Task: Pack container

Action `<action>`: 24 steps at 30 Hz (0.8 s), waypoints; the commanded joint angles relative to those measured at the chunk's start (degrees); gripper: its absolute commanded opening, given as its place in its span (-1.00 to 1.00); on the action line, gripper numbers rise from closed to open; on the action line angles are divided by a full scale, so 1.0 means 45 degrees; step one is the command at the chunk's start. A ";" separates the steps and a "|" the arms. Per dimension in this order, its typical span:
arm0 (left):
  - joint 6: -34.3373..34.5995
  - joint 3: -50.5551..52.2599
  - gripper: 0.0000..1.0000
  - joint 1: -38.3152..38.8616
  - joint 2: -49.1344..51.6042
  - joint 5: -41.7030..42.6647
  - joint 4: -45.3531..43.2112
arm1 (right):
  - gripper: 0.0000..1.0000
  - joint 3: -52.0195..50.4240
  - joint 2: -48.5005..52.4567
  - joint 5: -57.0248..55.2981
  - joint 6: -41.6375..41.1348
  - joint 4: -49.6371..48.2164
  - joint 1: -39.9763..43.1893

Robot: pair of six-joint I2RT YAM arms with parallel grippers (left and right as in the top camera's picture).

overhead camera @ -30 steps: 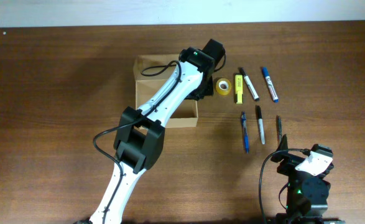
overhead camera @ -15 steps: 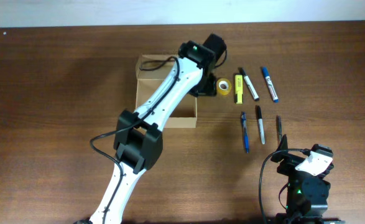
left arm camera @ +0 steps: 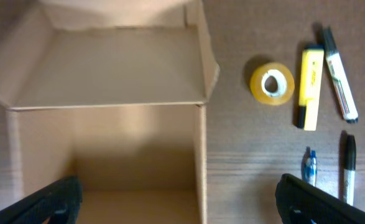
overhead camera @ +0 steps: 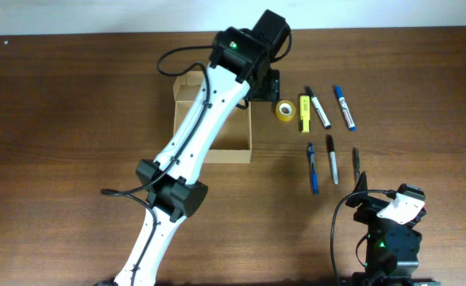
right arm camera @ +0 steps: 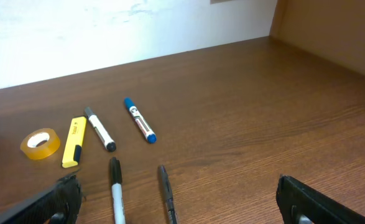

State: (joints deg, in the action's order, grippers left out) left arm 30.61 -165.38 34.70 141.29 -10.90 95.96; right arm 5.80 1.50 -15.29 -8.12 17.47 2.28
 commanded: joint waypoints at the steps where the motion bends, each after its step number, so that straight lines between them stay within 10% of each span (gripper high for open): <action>1: -0.1030 -0.0967 1.00 -0.0515 -0.0238 -0.0879 0.0160 | 0.98 -0.0073 -0.0087 0.0432 0.0034 0.0019 0.0083; 12: -0.1724 -0.1025 1.00 -0.4333 -0.1554 -0.2297 0.0155 | 0.98 0.3580 0.1681 0.3599 0.2050 0.2215 0.0083; 24: -0.1773 -0.0923 1.00 -0.8514 -0.1530 -0.2108 -0.0355 | 0.98 1.4683 1.3182 0.3594 0.2516 0.8631 0.0078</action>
State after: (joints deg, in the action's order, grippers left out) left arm 23.51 -169.03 -1.61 136.16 -19.86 94.70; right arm 62.70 51.24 0.12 2.26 52.95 2.28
